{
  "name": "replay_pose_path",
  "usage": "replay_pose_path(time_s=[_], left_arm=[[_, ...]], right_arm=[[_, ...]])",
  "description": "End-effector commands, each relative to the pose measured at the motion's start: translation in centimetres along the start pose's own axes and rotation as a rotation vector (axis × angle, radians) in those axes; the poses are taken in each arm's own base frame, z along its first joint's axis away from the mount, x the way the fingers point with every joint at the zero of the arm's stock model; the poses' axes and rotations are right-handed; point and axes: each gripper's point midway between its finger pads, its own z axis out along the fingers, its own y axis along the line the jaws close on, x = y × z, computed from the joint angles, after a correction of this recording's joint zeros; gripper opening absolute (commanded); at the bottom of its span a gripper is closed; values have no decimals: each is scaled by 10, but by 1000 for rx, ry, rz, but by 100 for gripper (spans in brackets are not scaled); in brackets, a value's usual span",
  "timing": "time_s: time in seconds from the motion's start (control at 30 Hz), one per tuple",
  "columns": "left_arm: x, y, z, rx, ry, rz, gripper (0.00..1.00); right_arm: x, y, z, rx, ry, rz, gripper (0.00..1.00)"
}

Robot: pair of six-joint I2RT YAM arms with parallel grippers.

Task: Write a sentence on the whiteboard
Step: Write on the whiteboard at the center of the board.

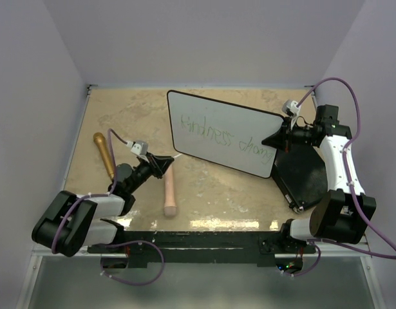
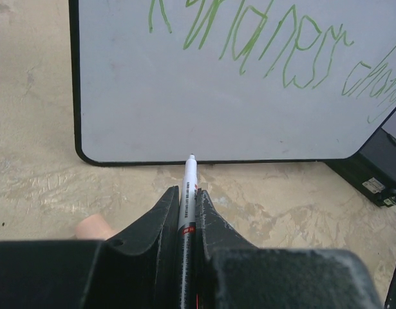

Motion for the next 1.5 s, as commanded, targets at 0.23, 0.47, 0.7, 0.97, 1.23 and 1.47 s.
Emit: replay_pose_path(time_s=[0.23, 0.47, 0.7, 0.97, 1.23, 1.47], left_arm=[[-54, -4, 52, 78, -162, 143, 0], [-43, 17, 65, 13, -135, 130, 0], [-46, 25, 57, -46, -157, 150, 0], [-50, 36, 54, -106, -170, 154, 0], [-48, 40, 57, -121, -160, 155, 0], [-42, 41, 61, -114, -134, 153, 0]], right_arm=[[5, -14, -3, 73, 45, -32, 0], [6, -15, -3, 75, 47, -32, 0], [7, -16, -3, 77, 49, -29, 0], [7, -16, -3, 75, 49, -29, 0], [6, -15, -3, 75, 49, -29, 0], [6, -15, -3, 77, 49, -27, 0]])
